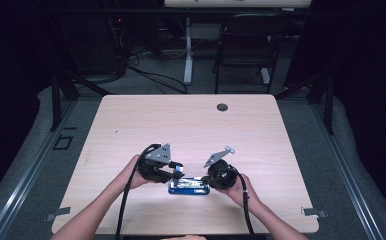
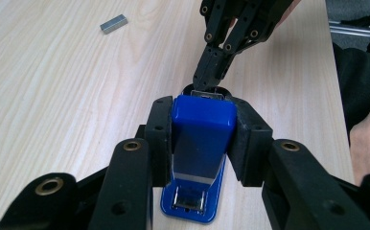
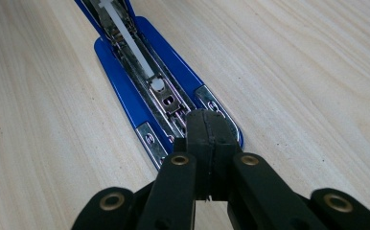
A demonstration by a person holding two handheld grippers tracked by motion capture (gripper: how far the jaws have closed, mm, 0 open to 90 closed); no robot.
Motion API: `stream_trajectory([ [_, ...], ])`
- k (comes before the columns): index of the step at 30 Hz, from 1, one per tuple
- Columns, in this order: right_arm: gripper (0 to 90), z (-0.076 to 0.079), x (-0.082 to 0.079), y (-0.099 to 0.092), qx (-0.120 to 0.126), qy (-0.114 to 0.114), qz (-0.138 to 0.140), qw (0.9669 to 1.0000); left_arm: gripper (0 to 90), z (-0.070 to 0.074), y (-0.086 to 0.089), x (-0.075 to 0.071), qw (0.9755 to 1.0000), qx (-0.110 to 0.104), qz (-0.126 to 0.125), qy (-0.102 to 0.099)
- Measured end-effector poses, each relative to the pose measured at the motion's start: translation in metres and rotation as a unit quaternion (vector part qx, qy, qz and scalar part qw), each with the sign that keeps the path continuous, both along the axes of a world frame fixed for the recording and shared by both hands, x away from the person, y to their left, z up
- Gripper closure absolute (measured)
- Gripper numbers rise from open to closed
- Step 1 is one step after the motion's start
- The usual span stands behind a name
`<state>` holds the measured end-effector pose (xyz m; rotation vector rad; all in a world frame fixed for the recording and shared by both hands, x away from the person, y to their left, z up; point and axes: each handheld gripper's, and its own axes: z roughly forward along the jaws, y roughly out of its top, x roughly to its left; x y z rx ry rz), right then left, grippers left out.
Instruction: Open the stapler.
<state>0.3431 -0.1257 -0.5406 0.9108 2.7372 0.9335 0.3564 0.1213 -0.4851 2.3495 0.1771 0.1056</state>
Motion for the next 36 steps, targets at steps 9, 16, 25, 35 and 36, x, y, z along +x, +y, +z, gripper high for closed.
stream_trajectory([
  [9,90.0,0.000,0.000,0.000,0.001,0.000,-0.001,1.0000,65.2,-0.001,0.012,-0.002,0.9998,-0.008,0.017,0.007],
  [16,90.0,0.000,0.000,0.000,0.001,0.001,-0.001,1.0000,64.9,-0.002,0.020,-0.002,0.9994,-0.010,0.029,0.017],
  [25,90.0,0.000,0.001,0.000,0.002,0.003,0.000,1.0000,64.7,-0.006,0.031,0.001,0.9983,-0.020,0.040,0.039],
  [35,90.0,0.000,0.001,0.000,0.001,0.004,0.000,1.0000,64.5,-0.010,0.043,0.003,0.9966,-0.021,0.050,0.062],
  [36,90.0,0.000,0.001,0.000,0.001,0.003,0.000,1.0000,64.5,-0.011,0.043,0.003,0.9964,-0.021,0.051,0.064],
])
